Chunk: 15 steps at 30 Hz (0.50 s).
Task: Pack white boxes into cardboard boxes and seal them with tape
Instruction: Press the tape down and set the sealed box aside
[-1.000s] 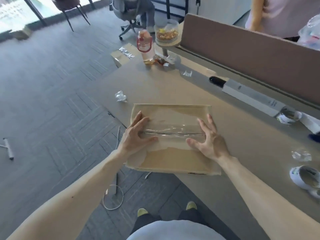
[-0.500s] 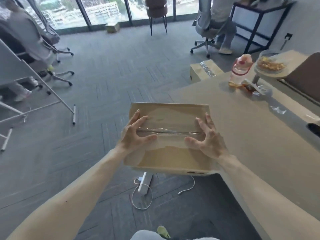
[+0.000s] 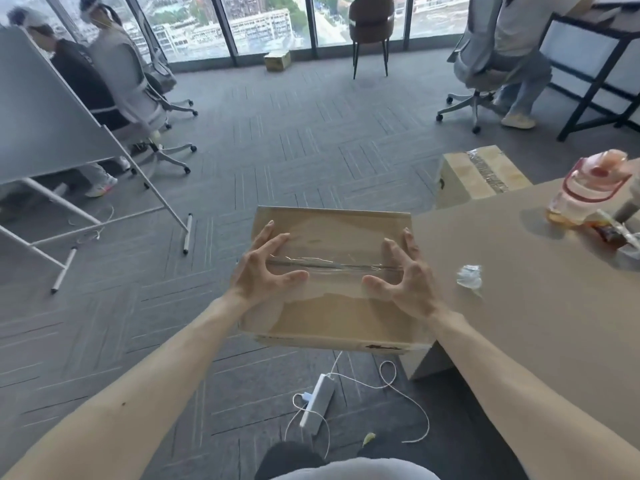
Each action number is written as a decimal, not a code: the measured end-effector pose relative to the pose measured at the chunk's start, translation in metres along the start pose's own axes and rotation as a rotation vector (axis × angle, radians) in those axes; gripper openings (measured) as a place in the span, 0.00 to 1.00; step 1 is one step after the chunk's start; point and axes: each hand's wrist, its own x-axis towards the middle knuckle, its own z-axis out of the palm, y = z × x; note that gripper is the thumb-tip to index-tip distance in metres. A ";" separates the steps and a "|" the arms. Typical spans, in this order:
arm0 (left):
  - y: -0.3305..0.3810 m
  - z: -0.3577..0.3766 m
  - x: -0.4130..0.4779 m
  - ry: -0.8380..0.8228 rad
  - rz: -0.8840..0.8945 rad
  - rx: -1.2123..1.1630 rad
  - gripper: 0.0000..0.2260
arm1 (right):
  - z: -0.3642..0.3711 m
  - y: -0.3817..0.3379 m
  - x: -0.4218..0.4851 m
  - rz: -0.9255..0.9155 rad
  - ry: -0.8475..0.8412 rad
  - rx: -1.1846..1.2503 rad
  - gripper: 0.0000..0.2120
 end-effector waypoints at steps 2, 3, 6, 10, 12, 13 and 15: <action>-0.004 -0.007 0.024 -0.001 0.002 0.015 0.44 | 0.001 -0.002 0.028 -0.007 -0.001 0.006 0.47; -0.006 -0.010 0.036 0.003 -0.001 0.022 0.44 | 0.002 -0.004 0.041 -0.007 -0.004 0.001 0.47; -0.018 -0.016 0.074 0.005 0.003 0.026 0.45 | 0.003 -0.010 0.083 -0.011 -0.012 -0.018 0.46; -0.038 -0.018 0.141 -0.019 0.014 0.049 0.40 | 0.012 -0.012 0.143 0.022 0.003 -0.031 0.45; -0.053 -0.016 0.180 -0.031 0.031 0.046 0.38 | 0.019 -0.012 0.178 0.036 0.016 -0.022 0.45; -0.062 -0.016 0.200 -0.034 0.036 0.042 0.38 | 0.023 -0.013 0.197 0.043 0.025 -0.019 0.45; -0.081 -0.017 0.245 -0.048 0.051 0.032 0.39 | 0.034 -0.015 0.237 0.065 0.045 -0.031 0.44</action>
